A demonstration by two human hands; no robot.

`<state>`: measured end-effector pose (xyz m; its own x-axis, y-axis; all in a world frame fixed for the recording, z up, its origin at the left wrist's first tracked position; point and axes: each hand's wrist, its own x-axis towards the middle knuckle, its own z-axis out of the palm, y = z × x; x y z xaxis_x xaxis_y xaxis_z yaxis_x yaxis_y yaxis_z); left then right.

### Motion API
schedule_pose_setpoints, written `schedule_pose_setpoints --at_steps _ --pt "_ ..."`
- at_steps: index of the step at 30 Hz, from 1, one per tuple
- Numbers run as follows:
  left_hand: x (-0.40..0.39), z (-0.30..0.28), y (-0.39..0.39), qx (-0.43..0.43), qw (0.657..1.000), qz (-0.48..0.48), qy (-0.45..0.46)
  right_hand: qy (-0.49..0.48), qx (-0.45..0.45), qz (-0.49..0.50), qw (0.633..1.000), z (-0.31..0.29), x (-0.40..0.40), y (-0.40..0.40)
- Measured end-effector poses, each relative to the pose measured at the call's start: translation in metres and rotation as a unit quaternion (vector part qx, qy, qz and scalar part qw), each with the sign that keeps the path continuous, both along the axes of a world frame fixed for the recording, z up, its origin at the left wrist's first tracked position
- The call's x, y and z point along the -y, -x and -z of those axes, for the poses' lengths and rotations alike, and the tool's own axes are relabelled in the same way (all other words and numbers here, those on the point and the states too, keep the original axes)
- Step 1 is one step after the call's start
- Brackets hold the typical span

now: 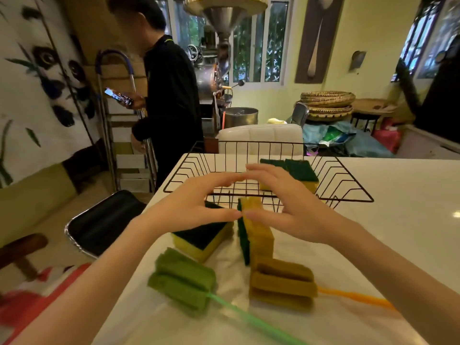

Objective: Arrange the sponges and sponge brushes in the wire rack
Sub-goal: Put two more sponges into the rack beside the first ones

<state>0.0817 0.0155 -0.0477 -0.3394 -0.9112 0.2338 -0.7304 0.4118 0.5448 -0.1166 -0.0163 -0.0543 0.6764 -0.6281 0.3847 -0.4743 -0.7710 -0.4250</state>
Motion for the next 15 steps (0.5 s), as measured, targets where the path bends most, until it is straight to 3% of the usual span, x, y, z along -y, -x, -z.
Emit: schedule_pose_setpoints --at_steps 6,11,15 --pt "-0.014 0.018 -0.004 0.041 0.999 -0.036 -0.004 0.069 -0.087 0.066 0.992 0.014 -0.019 -0.009" --pt "-0.006 0.033 -0.014 0.169 0.981 -0.099 -0.006 0.093 -0.176 0.133 0.971 0.026 -0.022 -0.016" --pt "-0.004 0.038 -0.020 0.157 0.981 -0.109 -0.029 0.066 -0.143 0.148 0.976 0.030 -0.024 -0.020"
